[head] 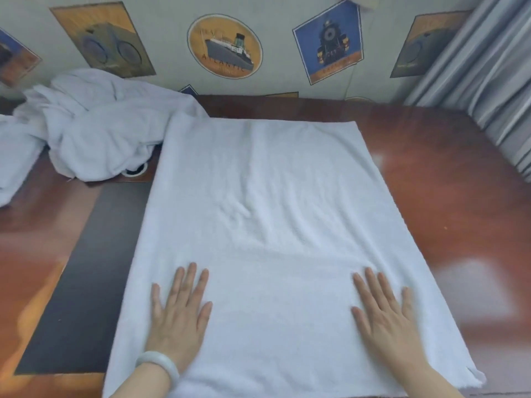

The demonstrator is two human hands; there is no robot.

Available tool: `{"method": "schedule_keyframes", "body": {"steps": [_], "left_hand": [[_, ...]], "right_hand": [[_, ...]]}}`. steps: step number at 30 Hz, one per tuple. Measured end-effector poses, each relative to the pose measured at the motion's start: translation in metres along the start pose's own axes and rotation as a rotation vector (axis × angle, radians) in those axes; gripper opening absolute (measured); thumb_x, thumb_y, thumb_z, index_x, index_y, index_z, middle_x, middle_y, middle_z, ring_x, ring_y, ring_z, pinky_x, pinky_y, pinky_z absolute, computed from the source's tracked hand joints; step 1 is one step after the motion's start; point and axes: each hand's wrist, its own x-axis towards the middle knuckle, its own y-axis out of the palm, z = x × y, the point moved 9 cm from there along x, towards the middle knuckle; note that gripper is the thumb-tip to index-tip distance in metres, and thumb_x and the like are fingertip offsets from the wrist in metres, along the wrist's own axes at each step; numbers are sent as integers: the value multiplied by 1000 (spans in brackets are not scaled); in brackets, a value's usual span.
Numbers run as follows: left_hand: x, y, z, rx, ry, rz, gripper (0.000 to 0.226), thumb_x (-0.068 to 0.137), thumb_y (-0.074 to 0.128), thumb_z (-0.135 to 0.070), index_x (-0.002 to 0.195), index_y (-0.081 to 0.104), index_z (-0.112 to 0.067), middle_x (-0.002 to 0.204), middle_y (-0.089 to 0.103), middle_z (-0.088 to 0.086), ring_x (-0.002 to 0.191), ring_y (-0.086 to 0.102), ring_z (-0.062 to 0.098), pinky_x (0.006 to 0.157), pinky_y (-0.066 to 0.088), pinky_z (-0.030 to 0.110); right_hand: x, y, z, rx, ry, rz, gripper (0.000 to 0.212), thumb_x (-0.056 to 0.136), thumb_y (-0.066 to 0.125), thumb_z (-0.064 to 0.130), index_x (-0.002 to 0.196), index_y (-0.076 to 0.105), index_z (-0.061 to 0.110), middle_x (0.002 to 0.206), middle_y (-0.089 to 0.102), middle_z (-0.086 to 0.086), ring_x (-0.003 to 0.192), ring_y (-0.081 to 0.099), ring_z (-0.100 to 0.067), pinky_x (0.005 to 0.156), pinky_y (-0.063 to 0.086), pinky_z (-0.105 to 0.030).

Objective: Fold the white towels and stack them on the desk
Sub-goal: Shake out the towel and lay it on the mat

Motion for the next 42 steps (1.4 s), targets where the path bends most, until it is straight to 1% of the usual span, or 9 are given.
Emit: {"method": "schedule_keyframes", "body": {"steps": [6,10,14,21,27,33,36,39,42], "left_hand": [[-33,3,-23,-78,-8,25,61,103,6,-45,149,36,-17,158,34,7,143,35,29,109,26,64],[-1,-3,-27,-60,79,31,57,101,22,-42,145,48,-15,157,35,7,143,35,29,110,23,58],[27,1,18,-37,-1,12,60,97,26,-48,151,38,-23,160,28,3,146,30,23,114,18,55],[22,4,40,-38,-70,-54,63,100,14,-48,155,27,-18,163,18,5,150,18,23,118,16,50],[40,-5,21,-61,-75,-83,61,98,23,-38,138,54,-3,150,44,17,142,32,30,116,15,52],[111,-14,-93,-54,284,2,60,89,35,-40,136,58,-11,147,49,10,138,43,29,110,22,51],[128,1,-145,-72,352,34,60,93,33,-44,146,46,-18,156,36,7,145,33,26,112,20,50],[132,9,-151,-95,306,33,62,98,32,-45,155,26,-22,164,16,3,151,13,20,117,13,50],[130,5,-150,-79,307,22,65,98,33,-45,156,23,-19,164,15,1,151,12,19,117,13,49]], "right_hand": [[-16,-21,15,86,38,-127,64,98,5,59,146,34,28,161,2,24,148,-4,2,116,5,-45],[3,-38,166,87,-383,-265,60,104,11,42,148,40,13,158,33,-2,150,16,-17,116,17,-53],[32,-13,253,72,-618,-120,54,103,30,42,153,31,22,162,22,1,150,18,-17,118,12,-44],[63,-7,132,51,-74,-112,66,97,15,55,157,16,25,163,12,4,151,6,-14,121,1,-42],[63,-6,136,-2,-53,-102,64,97,24,50,156,23,25,162,20,-1,150,6,-16,118,9,-49],[63,-11,141,8,-96,-145,60,99,23,48,152,36,24,159,29,-9,148,20,-24,115,15,-57],[62,-8,144,15,-113,-135,61,101,14,48,150,39,22,157,33,-11,146,30,-27,115,17,-59],[69,-18,145,117,-117,-172,58,92,37,43,143,51,20,149,46,-10,140,36,-24,114,17,-53],[88,-35,131,211,-132,-212,54,90,40,36,137,56,15,144,52,-4,137,38,-17,111,22,-45]]}}
